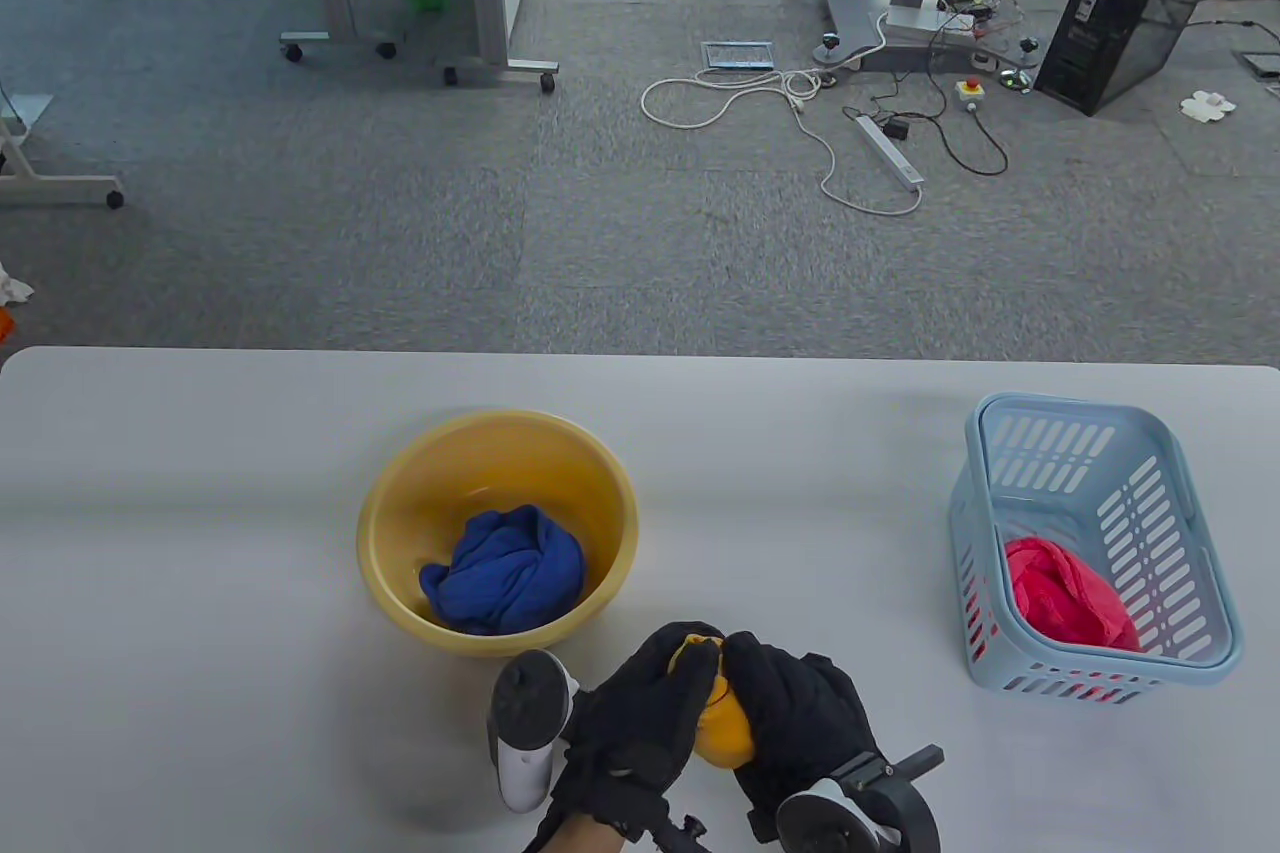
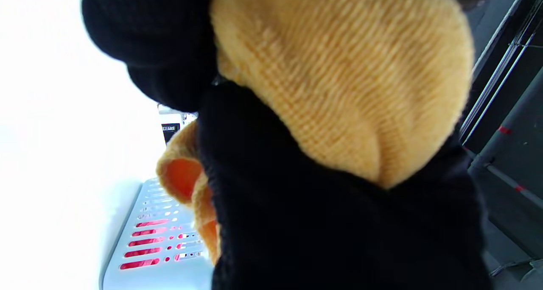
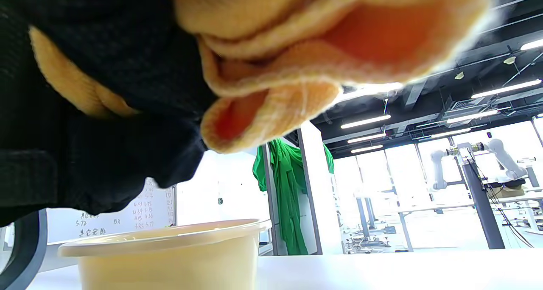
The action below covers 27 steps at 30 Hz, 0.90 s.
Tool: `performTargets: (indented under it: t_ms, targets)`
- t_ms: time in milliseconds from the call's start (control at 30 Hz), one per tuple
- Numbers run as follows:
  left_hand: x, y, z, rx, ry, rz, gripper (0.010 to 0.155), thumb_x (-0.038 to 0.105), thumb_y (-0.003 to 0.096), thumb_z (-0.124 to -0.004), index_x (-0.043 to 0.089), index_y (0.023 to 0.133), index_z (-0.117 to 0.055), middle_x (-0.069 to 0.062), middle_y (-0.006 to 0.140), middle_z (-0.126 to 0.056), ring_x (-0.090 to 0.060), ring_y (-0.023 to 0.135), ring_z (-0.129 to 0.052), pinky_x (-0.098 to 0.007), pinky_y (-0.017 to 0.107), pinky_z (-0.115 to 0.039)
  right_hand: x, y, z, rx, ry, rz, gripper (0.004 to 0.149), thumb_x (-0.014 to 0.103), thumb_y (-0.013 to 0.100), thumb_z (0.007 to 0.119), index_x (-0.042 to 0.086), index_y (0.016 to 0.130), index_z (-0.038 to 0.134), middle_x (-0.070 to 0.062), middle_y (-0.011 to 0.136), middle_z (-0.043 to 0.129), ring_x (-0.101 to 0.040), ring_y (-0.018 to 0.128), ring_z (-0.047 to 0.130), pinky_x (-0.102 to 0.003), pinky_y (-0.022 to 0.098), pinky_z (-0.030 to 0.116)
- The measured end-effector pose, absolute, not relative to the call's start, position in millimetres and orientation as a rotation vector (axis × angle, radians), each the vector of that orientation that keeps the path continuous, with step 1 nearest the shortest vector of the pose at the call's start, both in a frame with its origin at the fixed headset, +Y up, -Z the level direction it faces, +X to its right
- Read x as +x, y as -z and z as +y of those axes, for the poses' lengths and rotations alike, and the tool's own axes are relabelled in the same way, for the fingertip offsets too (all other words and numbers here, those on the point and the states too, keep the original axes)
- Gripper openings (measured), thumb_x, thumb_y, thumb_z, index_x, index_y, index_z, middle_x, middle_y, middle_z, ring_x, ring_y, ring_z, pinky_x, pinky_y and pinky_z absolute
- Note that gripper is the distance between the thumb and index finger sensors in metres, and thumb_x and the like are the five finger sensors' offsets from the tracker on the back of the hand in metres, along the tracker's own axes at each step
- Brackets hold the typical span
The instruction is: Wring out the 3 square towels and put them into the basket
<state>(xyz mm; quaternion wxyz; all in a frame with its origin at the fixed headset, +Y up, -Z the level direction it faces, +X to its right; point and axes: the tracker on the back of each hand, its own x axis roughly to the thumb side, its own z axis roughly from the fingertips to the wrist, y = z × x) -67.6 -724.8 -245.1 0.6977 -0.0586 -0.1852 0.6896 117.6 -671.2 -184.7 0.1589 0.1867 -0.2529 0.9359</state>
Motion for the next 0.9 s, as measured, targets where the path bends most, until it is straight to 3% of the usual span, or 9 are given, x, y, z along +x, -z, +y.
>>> performTargets:
  t_ms: [167, 300, 400, 500, 700, 900]
  targets:
    - [-66, 243, -719, -0.077, -1.476, -0.453, 0.074, 0.069, 0.0543, -0.078, 0.013, 0.102, -0.069, -0.021, 0.091, -0.082, -0.041, 0.063, -0.098, -0.046, 0.040, -0.086, 122, 188, -674, 0.486, -2.605, -0.603, 0.095, 0.029, 0.039, 0.107, 0.016, 0.109, 0.045, -0.014, 0.087, 0.081, -0.029, 0.056, 0.099, -0.057, 0.063, 0.078]
    - [-61, 238, -710, -0.097, -1.330, -0.519, 0.094, 0.080, 0.0483, -0.082, 0.016, 0.111, -0.054, -0.022, 0.099, -0.072, -0.044, 0.072, -0.093, -0.051, 0.046, -0.083, 127, 192, -676, 0.413, -2.562, -0.527, 0.096, 0.030, 0.039, 0.107, 0.014, 0.110, 0.044, -0.015, 0.086, 0.082, -0.029, 0.054, 0.100, -0.057, 0.061, 0.079]
    - [-57, 236, -709, -0.040, -1.256, -0.530, 0.099, 0.081, 0.0442, -0.087, 0.020, 0.113, -0.050, -0.020, 0.100, -0.072, -0.044, 0.075, -0.092, -0.055, 0.049, -0.081, 131, 194, -676, 0.391, -2.551, -0.496, 0.097, 0.030, 0.038, 0.108, 0.013, 0.110, 0.044, -0.015, 0.085, 0.083, -0.029, 0.053, 0.100, -0.056, 0.060, 0.079]
    - [-57, 240, -711, -0.050, -1.316, -0.558, 0.090, 0.068, 0.0444, -0.096, 0.017, 0.108, -0.059, -0.019, 0.097, -0.076, -0.044, 0.073, -0.092, -0.060, 0.053, -0.078, 132, 197, -680, 0.399, -2.541, -0.433, 0.098, 0.031, 0.037, 0.108, 0.013, 0.110, 0.045, -0.014, 0.083, 0.084, -0.028, 0.051, 0.101, -0.055, 0.059, 0.081]
    - [-62, 239, -705, 0.140, -1.209, -0.603, 0.067, 0.061, 0.0502, -0.086, 0.017, 0.099, -0.072, -0.014, 0.083, -0.088, -0.037, 0.058, -0.099, -0.053, 0.044, -0.083, 135, 206, -686, 0.385, -2.360, -0.209, 0.101, 0.033, 0.035, 0.109, 0.012, 0.110, 0.045, -0.014, 0.078, 0.088, -0.026, 0.044, 0.103, -0.053, 0.056, 0.085]
    - [-63, 235, -697, 0.248, -1.131, -0.631, 0.058, 0.059, 0.0514, -0.082, 0.018, 0.092, -0.081, -0.014, 0.073, -0.093, -0.033, 0.045, -0.102, -0.049, 0.035, -0.085, 142, 214, -696, 0.371, -2.137, 0.035, 0.103, 0.034, 0.034, 0.110, 0.011, 0.111, 0.045, -0.014, 0.073, 0.091, -0.025, 0.038, 0.104, -0.050, 0.052, 0.088]
